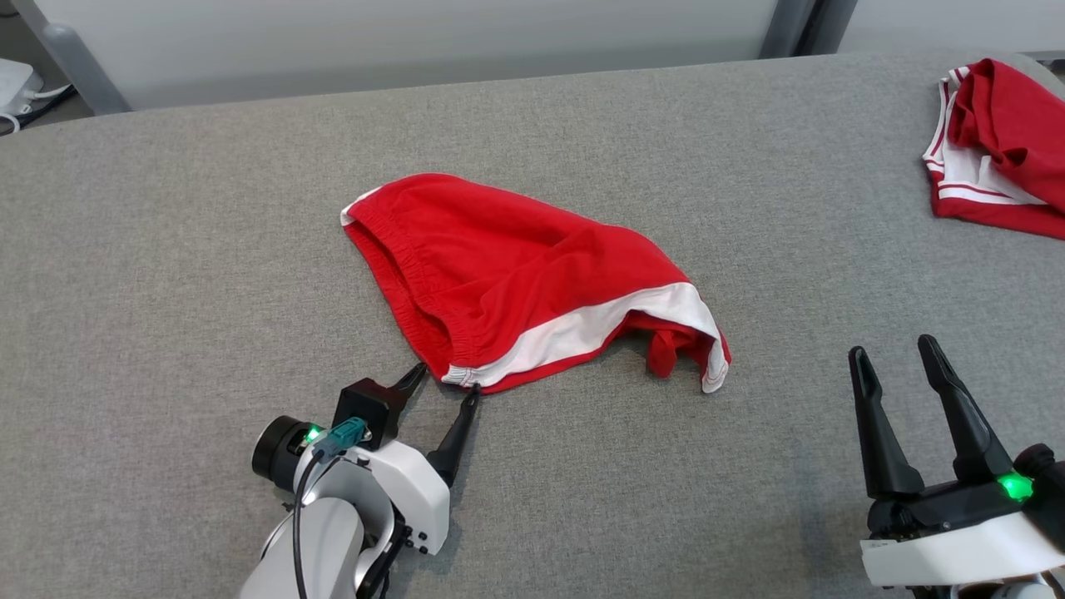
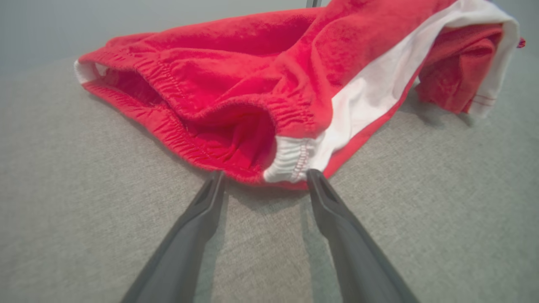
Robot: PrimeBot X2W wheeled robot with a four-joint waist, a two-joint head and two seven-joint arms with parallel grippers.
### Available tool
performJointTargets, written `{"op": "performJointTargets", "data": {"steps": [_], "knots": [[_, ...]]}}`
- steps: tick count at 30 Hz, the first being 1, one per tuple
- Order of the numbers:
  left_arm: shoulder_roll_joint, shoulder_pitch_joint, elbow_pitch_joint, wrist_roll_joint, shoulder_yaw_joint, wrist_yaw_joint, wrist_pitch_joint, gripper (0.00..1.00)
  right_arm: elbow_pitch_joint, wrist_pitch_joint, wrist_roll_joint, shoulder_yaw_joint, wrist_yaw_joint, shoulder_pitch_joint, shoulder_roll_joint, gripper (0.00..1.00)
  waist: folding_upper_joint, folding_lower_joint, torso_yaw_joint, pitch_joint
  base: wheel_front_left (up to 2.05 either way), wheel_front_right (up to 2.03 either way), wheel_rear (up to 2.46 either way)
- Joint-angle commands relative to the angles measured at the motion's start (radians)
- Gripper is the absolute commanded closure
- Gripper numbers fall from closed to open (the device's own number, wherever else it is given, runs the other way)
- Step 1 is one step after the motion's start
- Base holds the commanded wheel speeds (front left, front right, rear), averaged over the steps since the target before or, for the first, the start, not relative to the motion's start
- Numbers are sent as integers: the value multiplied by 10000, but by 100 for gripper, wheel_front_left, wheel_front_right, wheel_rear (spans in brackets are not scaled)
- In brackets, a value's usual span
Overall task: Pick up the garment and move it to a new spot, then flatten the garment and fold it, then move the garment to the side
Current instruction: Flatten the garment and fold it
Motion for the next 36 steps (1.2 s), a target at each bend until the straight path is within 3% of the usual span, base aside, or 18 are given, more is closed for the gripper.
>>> {"op": "performJointTargets", "data": {"steps": [1,4,5,17,26,36], "knots": [[82,-533,-127,-81,226,-108,-127,0,-234,-115,88,172,40,-260,-197,0,0,0,6,-19,0,0,0],[61,-572,-97,-114,45,-146,-238,86,-231,-115,76,149,40,-235,-223,0,0,0,43,-48,0,0,0],[57,-569,-113,-136,-10,-157,-273,100,-222,-115,74,149,40,-229,-228,0,0,0,58,-60,0,0,0],[401,-508,-855,-410,-228,-141,-550,100,390,-115,183,206,40,-123,-268,0,0,0,289,-157,0,0,0],[1259,250,-2289,-504,-3,170,-87,100,1977,-115,2061,930,40,-457,-467,0,0,0,699,-79,0,0,0],[1683,679,-3719,-571,40,484,539,100,4358,-9,2623,2294,40,-1816,-587,0,0,0,1087,106,0,0,0]]}}
